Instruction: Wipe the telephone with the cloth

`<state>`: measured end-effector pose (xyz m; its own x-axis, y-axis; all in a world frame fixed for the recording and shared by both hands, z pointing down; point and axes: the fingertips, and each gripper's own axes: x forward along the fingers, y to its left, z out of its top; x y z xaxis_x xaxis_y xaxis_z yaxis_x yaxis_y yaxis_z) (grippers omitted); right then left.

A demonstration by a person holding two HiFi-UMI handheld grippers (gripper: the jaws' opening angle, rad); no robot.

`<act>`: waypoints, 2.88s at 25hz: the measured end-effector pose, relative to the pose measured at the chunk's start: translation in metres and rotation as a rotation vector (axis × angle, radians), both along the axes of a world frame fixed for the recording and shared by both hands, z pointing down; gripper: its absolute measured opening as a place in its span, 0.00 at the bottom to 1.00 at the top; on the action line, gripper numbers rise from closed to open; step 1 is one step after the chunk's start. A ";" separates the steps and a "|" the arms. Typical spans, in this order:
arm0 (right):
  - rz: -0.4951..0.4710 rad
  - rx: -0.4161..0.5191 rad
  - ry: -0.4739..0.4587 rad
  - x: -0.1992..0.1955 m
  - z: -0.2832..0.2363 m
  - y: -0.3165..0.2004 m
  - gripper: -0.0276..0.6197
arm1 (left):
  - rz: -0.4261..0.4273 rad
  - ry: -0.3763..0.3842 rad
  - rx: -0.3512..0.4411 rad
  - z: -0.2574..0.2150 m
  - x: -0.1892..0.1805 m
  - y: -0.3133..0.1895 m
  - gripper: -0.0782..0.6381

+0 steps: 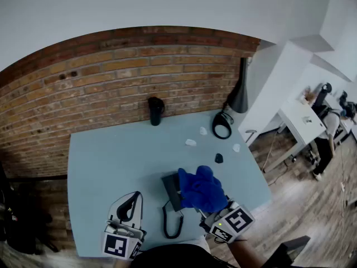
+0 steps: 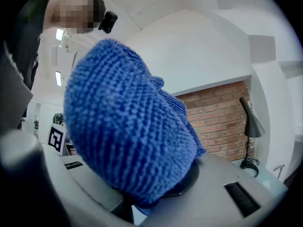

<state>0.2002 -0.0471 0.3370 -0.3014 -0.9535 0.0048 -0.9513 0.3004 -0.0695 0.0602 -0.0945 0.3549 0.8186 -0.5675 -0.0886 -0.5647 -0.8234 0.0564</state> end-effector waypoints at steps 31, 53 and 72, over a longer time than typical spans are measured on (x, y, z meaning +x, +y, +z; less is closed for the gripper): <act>-0.113 -0.181 0.199 -0.024 0.102 -0.055 0.26 | 0.049 -0.134 0.036 0.053 0.018 0.032 0.12; -0.286 -0.482 0.799 -0.016 0.212 -0.130 0.26 | -0.031 -0.138 -0.044 0.052 -0.030 0.008 0.12; -0.242 -0.722 0.503 -0.015 0.300 -0.151 0.26 | -0.032 -0.149 -0.087 0.066 -0.035 -0.003 0.12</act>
<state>0.1852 -0.1977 0.6374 -0.2933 -0.5787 0.7610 -0.8371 0.5399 0.0879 0.0252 -0.0977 0.4204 0.8005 -0.5936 0.0827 -0.5979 -0.8005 0.0409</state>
